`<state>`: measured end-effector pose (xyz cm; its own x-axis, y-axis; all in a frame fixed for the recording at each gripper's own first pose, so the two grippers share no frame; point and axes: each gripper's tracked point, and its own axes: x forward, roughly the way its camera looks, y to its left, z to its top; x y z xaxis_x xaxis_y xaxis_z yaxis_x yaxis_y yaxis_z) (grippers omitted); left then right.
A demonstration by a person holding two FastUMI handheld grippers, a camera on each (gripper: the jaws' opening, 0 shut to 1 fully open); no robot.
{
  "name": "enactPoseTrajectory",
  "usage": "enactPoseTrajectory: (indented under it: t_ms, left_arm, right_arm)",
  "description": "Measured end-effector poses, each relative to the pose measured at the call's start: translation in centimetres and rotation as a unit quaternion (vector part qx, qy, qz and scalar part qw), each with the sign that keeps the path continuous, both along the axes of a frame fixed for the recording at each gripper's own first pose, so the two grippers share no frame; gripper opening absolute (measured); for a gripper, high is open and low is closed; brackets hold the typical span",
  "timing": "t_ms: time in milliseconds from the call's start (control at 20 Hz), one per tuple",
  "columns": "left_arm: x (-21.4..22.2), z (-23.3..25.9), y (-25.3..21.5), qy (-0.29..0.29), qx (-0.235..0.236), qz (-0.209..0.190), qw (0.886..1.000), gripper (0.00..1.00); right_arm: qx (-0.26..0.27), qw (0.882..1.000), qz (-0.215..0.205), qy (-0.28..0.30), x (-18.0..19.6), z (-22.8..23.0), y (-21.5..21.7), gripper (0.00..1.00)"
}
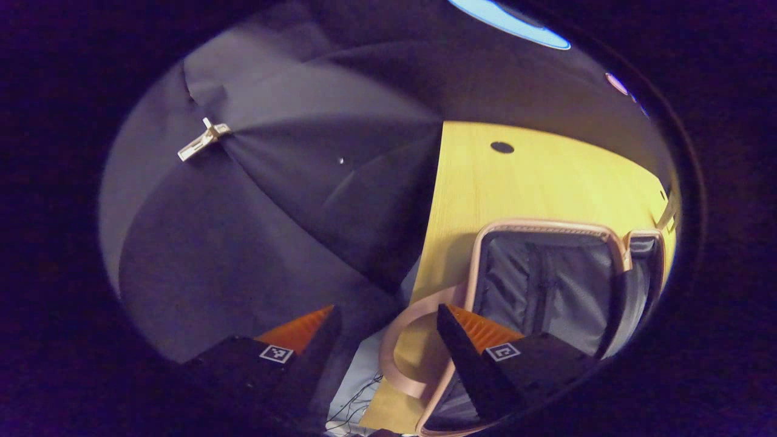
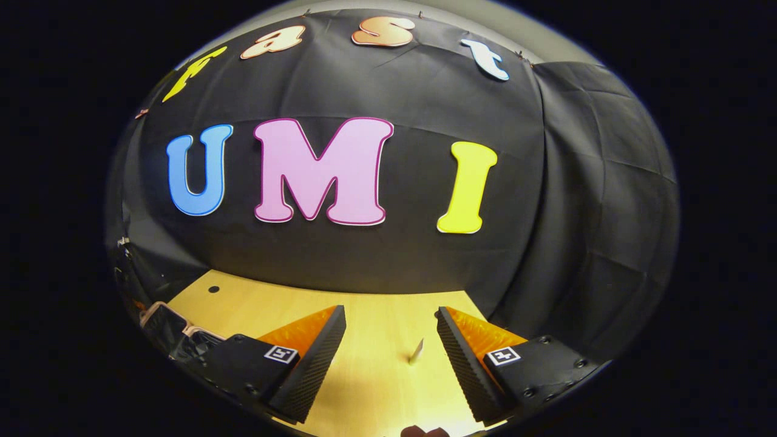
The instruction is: First open the suitcase, pack the skin care products into it, and then close the suitcase.
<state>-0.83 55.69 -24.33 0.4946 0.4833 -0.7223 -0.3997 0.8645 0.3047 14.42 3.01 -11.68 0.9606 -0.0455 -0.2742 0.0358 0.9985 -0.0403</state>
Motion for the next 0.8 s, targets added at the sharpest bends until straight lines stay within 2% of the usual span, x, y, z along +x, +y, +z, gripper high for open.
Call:
enactPoseTrajectory:
  t_ms: [100,150,250,350,450,600,700,800]
  left_arm:
    - [2.3,5.2,-3.4,-0.062,0.030,-0.045,0.997,0.98]
    - [3.7,7.5,-6.1,-0.093,0.031,-0.066,0.993,0.98]
    - [6.3,11.5,-12.8,-0.148,0.000,-0.113,0.982,0.99]
    - [10.0,14.0,-21.1,-0.206,-0.036,-0.171,0.963,0.99]
    - [13.0,16.6,-30.5,-0.240,-0.070,-0.238,0.939,0.99]
    - [17.0,16.8,-44.3,-0.238,-0.102,-0.319,0.911,0.99]
    - [18.3,13.9,-51.6,-0.209,-0.141,-0.350,0.902,0.98]
    - [19.1,9.4,-56.9,-0.168,-0.157,-0.356,0.906,0.99]
  right_arm:
    - [-0.004,1.000,-0.008,-0.008,0.2,0.1,-0.6,0.96]
    - [-0.011,1.000,-0.010,-0.014,0.3,0.3,-0.9,0.96]
    - [-0.024,0.999,-0.010,-0.024,0.6,0.5,-1.5,0.96]
    - [-0.030,0.999,-0.005,-0.033,1.3,0.5,-2.0,0.96]
    - [-0.023,0.999,0.005,-0.034,1.9,0.1,-2.1,0.96]
    - [-0.015,0.998,0.050,-0.036,2.4,-0.3,-1.2,0.96]
    - [-0.021,0.996,0.083,-0.036,2.3,-0.7,-0.8,0.96]
    - [-0.016,0.994,0.104,-0.034,2.2,-1.3,-0.7,0.96]
